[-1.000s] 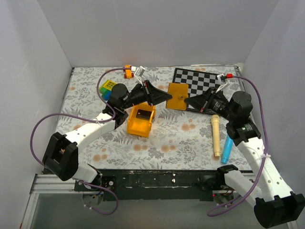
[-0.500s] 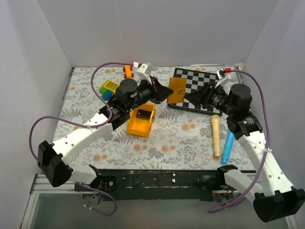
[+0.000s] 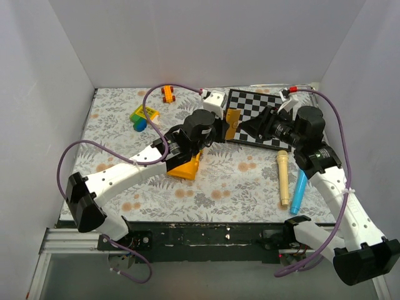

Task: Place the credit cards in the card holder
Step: Open the card holder at the center of the board.

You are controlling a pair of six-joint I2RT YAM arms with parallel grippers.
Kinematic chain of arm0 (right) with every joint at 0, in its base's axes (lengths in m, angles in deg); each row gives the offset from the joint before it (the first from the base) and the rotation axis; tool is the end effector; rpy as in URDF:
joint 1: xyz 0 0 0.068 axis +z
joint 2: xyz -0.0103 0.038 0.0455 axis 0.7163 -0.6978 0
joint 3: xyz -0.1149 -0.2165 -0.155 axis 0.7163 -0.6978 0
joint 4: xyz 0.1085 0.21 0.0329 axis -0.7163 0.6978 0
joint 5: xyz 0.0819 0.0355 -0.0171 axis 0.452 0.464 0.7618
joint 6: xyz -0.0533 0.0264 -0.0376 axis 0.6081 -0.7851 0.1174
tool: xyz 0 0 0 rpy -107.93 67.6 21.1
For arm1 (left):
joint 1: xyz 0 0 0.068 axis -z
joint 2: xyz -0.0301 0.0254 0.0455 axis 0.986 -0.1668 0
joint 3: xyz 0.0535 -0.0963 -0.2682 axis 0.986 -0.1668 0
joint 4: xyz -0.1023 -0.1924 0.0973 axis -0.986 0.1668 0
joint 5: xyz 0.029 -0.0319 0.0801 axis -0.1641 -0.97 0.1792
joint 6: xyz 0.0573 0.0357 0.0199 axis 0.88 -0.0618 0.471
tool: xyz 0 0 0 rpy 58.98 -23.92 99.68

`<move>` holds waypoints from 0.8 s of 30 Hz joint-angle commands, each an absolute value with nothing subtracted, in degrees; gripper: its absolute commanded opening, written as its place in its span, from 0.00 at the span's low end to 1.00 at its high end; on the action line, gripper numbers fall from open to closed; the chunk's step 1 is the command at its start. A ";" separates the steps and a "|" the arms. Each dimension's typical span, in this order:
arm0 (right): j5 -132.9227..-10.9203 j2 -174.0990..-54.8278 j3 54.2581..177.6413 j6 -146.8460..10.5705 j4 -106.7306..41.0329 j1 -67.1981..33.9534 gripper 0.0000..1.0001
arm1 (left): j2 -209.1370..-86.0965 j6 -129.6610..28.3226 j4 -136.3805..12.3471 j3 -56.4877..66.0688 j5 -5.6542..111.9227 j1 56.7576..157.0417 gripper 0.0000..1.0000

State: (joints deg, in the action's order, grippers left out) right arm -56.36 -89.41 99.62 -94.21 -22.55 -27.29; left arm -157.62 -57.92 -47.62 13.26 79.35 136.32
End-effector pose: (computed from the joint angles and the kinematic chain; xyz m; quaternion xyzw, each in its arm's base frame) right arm 0.1874 0.0865 0.4028 -0.0387 0.7479 0.4159 0.5159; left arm 0.2082 -0.2761 0.3979 0.1647 0.7826 -0.2566 0.5427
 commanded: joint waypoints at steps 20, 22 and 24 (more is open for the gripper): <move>-61.37 -96.93 104.13 -93.84 -22.02 -23.60 0.52 | -158.34 -54.03 -46.20 17.35 84.51 139.20 0.00; -61.63 -97.10 104.04 -93.93 -22.19 -23.43 0.52 | -158.43 -53.94 -46.29 17.35 84.16 139.29 0.00; -61.63 -97.45 104.12 -94.02 -22.28 -23.43 0.52 | -158.52 -54.03 -46.38 17.35 83.90 139.37 0.00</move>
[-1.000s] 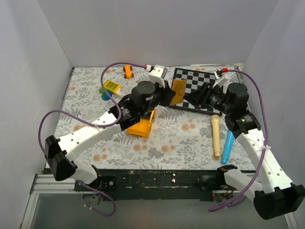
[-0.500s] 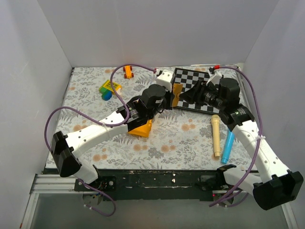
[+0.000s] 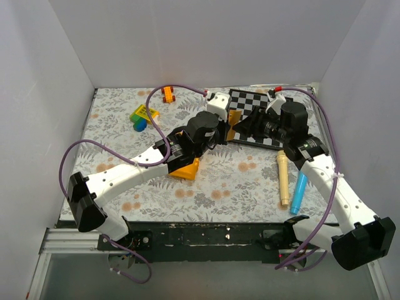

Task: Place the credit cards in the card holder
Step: Open the card holder at the center of the board.

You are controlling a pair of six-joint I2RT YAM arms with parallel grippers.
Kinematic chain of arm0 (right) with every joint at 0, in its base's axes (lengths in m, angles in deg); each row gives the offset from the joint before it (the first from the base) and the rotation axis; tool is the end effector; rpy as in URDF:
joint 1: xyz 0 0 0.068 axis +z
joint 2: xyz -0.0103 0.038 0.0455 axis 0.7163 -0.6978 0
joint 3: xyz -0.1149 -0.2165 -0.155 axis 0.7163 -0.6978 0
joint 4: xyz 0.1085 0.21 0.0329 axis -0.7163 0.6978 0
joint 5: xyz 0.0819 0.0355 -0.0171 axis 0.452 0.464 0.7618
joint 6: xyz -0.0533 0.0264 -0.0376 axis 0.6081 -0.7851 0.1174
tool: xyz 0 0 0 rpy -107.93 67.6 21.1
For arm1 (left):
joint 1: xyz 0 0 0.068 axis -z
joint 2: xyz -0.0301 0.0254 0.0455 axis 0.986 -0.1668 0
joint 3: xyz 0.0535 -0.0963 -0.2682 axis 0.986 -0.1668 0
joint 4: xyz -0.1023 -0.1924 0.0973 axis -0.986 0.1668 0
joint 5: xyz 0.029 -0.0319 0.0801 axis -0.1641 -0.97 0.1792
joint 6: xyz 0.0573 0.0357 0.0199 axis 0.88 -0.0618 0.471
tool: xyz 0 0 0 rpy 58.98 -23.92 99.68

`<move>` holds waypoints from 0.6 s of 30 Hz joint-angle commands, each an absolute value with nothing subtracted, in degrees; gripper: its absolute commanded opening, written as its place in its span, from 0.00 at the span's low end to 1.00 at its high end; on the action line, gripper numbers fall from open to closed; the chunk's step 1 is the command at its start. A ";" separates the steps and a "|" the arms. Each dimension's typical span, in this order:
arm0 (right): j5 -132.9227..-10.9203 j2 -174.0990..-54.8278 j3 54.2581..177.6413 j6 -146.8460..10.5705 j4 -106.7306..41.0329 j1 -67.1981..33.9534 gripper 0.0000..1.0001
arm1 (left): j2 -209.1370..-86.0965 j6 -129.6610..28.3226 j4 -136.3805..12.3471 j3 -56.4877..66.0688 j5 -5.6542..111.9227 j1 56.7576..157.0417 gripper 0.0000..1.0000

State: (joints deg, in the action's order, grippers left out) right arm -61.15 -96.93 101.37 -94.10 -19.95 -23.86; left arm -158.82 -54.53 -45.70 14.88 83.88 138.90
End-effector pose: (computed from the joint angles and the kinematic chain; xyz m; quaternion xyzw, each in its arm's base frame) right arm 0.2169 0.1068 0.3806 -0.0210 0.7939 0.3863 0.4692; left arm 0.2008 -0.2856 0.3973 0.1863 0.7826 -0.2179 0.5527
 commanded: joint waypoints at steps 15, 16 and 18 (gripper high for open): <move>-62.34 -97.72 103.60 -94.19 -22.99 -23.34 0.37 | -157.55 -56.23 -47.52 16.03 78.36 139.90 0.00; -62.34 -97.72 103.68 -94.28 -22.99 -23.42 0.35 | -157.55 -56.40 -47.61 15.94 78.10 139.90 0.00; -62.60 -97.72 103.68 -94.19 -22.81 -23.34 0.30 | -157.38 -56.40 -47.70 15.94 78.01 139.99 0.00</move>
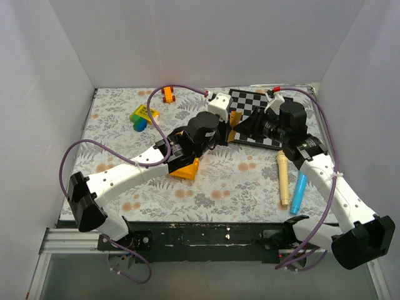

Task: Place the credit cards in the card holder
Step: Open the card holder at the center of the board.

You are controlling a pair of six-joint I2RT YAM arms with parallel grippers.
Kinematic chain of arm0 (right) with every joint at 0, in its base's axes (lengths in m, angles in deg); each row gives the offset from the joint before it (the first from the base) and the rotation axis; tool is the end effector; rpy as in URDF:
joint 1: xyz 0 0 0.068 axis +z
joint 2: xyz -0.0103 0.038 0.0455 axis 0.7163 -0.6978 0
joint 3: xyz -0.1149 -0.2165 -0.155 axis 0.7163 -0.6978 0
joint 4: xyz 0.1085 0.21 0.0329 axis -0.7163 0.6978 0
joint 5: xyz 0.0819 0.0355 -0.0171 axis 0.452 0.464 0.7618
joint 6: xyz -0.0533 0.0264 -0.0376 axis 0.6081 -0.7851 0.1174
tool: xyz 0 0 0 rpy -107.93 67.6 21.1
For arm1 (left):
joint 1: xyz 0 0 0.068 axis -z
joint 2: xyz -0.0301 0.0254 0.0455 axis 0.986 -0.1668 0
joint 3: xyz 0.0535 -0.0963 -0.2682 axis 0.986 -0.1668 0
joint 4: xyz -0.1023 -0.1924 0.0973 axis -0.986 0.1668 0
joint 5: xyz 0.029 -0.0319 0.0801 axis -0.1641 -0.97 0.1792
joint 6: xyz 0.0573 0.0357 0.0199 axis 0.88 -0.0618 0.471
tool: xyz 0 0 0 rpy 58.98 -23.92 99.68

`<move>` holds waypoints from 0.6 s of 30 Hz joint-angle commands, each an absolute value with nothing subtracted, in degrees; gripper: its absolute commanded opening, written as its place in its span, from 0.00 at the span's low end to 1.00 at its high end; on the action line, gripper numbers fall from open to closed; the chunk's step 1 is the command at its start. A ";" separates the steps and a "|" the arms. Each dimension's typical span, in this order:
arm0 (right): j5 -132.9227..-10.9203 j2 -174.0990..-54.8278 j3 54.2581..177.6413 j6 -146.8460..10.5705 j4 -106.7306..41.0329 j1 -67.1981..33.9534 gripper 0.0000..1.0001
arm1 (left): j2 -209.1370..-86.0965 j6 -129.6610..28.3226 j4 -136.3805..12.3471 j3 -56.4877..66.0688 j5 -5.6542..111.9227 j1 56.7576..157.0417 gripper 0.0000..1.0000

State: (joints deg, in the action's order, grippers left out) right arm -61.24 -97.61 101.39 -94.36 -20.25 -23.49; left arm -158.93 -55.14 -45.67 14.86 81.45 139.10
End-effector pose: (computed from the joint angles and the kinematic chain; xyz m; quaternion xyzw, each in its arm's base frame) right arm 0.2194 0.1094 0.3787 -0.0207 0.7957 0.3875 0.4651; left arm 0.1986 -0.2886 0.3962 0.1965 0.7824 -0.2358 0.5418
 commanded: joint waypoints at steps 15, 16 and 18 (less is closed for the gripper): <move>-67.08 -97.63 103.68 -93.23 -20.53 -23.34 0.01 | -155.88 -55.17 -47.87 15.41 80.38 140.08 0.00; -66.91 -97.72 103.77 -93.23 -20.44 -23.34 0.01 | -155.80 -55.17 -47.87 15.33 80.38 140.08 0.00; -66.91 -98.07 103.86 -93.40 -20.17 -23.34 0.01 | -155.71 -55.26 -47.96 15.24 80.38 140.08 0.00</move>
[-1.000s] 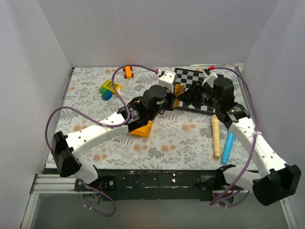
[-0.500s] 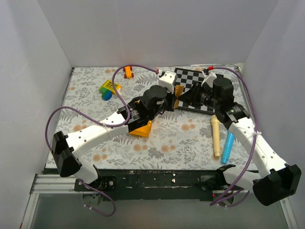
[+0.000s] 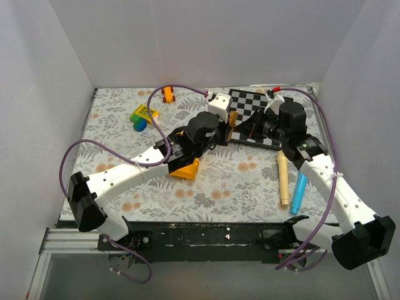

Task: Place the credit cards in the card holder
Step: Open the card holder at the center of the board.

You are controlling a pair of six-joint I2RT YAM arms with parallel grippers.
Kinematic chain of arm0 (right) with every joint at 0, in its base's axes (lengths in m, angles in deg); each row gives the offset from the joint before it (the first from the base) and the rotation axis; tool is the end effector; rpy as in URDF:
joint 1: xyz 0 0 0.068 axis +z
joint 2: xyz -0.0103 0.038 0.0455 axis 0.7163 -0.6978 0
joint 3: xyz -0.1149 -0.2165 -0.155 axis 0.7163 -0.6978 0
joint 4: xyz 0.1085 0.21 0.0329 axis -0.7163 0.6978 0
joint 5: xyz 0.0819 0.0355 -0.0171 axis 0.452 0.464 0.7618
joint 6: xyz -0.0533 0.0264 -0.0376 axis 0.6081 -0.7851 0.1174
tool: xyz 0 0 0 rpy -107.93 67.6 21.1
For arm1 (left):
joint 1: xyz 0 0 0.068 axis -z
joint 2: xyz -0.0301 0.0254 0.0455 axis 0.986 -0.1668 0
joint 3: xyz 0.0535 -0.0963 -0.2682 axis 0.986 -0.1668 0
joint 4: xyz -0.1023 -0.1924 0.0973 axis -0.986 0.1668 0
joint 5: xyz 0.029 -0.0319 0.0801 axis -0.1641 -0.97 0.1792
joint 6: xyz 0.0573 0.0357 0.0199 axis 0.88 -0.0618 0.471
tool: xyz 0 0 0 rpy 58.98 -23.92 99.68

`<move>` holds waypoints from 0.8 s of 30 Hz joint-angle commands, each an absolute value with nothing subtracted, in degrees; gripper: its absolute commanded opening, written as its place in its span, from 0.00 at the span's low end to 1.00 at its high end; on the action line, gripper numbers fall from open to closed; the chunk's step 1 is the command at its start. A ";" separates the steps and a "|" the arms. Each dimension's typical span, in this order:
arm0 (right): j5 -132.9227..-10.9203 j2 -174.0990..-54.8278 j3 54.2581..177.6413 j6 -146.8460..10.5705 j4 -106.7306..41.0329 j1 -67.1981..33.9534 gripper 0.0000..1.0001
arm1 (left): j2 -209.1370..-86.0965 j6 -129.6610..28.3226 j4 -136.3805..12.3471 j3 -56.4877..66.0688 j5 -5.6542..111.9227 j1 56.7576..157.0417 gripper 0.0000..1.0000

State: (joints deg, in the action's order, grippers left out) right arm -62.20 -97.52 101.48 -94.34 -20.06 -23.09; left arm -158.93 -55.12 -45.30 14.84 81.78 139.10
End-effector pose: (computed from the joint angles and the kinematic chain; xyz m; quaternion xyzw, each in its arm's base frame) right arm 0.2187 0.1100 0.3791 -0.0186 0.7963 0.3835 0.4675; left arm 0.1986 -0.2881 0.3953 0.1961 0.7842 -0.2318 0.5411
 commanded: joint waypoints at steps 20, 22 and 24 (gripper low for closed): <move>-75.25 -100.53 105.26 -93.32 -12.97 -23.43 0.01 | -153.86 -55.26 -48.58 13.57 82.14 140.08 0.00; -75.87 -100.71 105.35 -93.14 -12.44 -23.43 0.01 | -153.86 -55.26 -48.75 13.57 82.05 140.08 0.00; -76.40 -100.36 105.09 -92.79 -12.53 -23.43 0.01 | -154.04 -55.00 -48.75 13.66 82.49 140.08 0.00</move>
